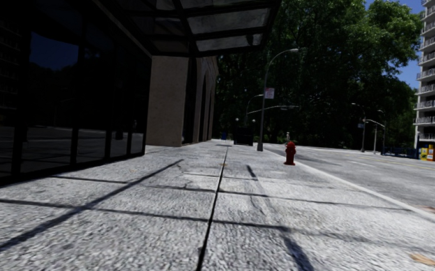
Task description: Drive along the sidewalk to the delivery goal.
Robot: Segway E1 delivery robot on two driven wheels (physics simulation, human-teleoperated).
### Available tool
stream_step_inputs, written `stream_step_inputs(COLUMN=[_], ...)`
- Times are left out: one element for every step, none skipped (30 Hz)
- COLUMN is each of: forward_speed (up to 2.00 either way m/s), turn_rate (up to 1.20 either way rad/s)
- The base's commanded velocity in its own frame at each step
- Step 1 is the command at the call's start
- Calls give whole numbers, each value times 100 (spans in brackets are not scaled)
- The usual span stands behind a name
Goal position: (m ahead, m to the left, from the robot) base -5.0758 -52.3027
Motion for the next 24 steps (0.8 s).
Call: stream_step_inputs(forward_speed=[200,200,200,200,200,200,200,200,200,200,200,200,200,200,200,200,200,200,200,200,200,200,200,200], turn_rate=[0,0,0,0,0,0,0,0,0,0,0,0,0,0,0,0,0,0,0,0,0,0,0,0])
